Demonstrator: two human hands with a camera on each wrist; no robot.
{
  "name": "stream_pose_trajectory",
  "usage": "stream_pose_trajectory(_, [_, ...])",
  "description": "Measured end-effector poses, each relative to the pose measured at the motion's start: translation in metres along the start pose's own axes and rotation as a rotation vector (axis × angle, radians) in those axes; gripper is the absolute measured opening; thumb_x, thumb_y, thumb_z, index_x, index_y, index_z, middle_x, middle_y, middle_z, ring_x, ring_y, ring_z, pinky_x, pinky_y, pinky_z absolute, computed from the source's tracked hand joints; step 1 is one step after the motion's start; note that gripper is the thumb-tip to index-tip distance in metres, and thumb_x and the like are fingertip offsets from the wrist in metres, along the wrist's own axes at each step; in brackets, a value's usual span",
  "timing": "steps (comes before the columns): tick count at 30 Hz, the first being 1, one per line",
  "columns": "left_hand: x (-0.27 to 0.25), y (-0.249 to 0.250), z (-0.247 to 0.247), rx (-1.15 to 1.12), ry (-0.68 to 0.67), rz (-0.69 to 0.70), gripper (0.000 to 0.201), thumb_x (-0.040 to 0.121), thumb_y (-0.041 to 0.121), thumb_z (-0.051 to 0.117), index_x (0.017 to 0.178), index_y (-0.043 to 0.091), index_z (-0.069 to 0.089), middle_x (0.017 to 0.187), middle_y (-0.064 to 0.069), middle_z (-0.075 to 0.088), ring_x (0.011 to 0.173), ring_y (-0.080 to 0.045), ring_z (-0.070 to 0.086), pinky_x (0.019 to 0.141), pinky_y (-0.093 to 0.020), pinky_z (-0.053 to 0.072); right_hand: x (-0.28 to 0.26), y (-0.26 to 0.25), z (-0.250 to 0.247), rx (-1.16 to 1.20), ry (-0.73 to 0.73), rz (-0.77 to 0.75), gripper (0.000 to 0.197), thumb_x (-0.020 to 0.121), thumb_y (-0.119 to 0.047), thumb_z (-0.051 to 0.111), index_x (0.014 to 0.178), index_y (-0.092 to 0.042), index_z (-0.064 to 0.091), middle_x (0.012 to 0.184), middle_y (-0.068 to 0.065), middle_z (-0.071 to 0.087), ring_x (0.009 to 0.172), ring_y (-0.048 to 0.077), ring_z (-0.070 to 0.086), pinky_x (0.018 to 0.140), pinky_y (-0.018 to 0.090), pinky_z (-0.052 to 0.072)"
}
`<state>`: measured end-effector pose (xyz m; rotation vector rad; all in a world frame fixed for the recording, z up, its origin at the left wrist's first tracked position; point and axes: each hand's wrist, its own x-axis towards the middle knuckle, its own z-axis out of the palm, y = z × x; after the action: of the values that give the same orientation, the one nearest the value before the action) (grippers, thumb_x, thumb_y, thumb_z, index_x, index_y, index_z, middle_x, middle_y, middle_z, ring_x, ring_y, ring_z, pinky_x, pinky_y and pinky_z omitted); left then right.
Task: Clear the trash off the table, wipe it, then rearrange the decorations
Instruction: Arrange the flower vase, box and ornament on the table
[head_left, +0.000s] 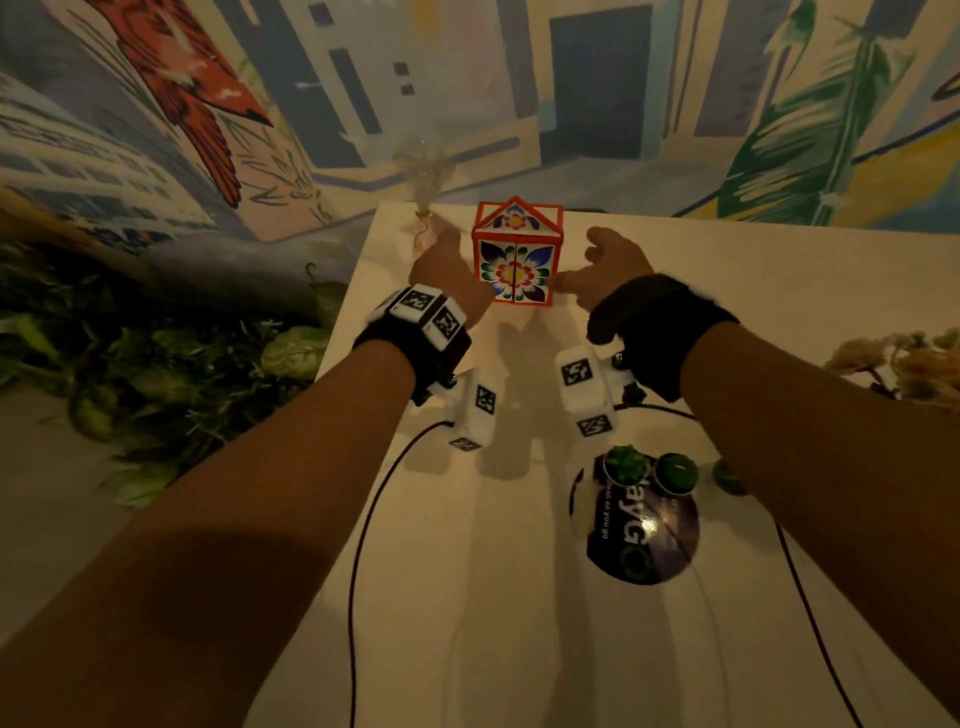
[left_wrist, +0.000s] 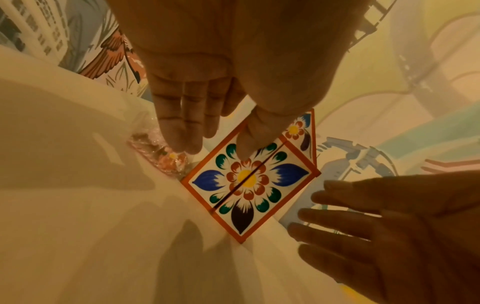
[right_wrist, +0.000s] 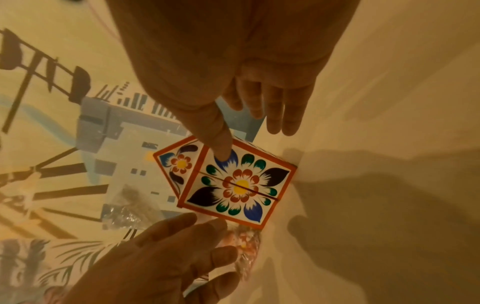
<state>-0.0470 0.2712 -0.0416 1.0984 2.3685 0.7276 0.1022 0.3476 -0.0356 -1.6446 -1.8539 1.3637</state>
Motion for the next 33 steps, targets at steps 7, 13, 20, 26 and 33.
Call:
stream_pose_trajectory(7, [-0.001, 0.008, 0.010, 0.003, 0.010, 0.046, 0.041, 0.075, 0.019, 0.072, 0.113, 0.017, 0.058, 0.108, -0.003, 0.065, 0.099, -0.021, 0.062, 0.074, -0.025, 0.046, -0.009, -0.006, 0.009, 0.013, -0.100, -0.174, 0.064, 0.075, -0.009, 0.074, 0.132, -0.014, 0.045, 0.130, 0.007, 0.058, 0.117, 0.025, 0.056, 0.101, 0.046, 0.047])
stream_pose_trajectory(13, [-0.053, 0.003, -0.007, 0.038, 0.075, 0.117, 0.028, 0.081, 0.021, 0.071, 0.105, 0.013, 0.059, 0.107, -0.005, 0.067, 0.099, -0.022, 0.062, 0.072, -0.023, 0.041, -0.065, 0.013, -0.003, 0.234, -0.144, -0.226, 0.063, 0.076, 0.002, 0.071, 0.132, -0.007, 0.045, 0.117, 0.007, 0.061, 0.107, 0.021, 0.061, 0.094, 0.040, 0.052])
stream_pose_trajectory(20, [-0.127, -0.023, -0.007, 0.004, 0.123, 0.168, 0.024, 0.072, 0.024, 0.078, 0.089, 0.012, 0.065, 0.086, -0.006, 0.071, 0.082, -0.022, 0.066, 0.072, -0.030, 0.052, -0.142, 0.054, -0.018, 0.387, -0.232, -0.180, 0.061, 0.078, 0.010, 0.065, 0.132, -0.011, 0.046, 0.110, 0.002, 0.064, 0.093, 0.005, 0.066, 0.074, 0.019, 0.057])
stream_pose_trajectory(26, [-0.162, -0.031, 0.010, -0.031, 0.097, 0.143, 0.022, 0.071, 0.021, 0.079, 0.086, 0.014, 0.064, 0.083, -0.004, 0.071, 0.077, -0.020, 0.066, 0.072, -0.031, 0.054, -0.174, 0.080, -0.024, 0.385, -0.241, -0.148, 0.051, 0.082, 0.012, 0.058, 0.119, -0.022, 0.049, 0.109, 0.004, 0.068, 0.099, 0.009, 0.067, 0.078, 0.025, 0.058])
stream_pose_trajectory(33, [-0.174, -0.033, 0.015, 0.007, 0.064, 0.158, 0.031, 0.070, 0.025, 0.080, 0.093, 0.015, 0.062, 0.086, 0.000, 0.067, 0.073, -0.015, 0.058, 0.070, -0.028, 0.050, -0.181, 0.089, -0.031, 0.359, -0.212, -0.123, 0.052, 0.081, 0.006, 0.064, 0.121, -0.022, 0.048, 0.118, 0.009, 0.067, 0.102, 0.018, 0.066, 0.089, 0.042, 0.055])
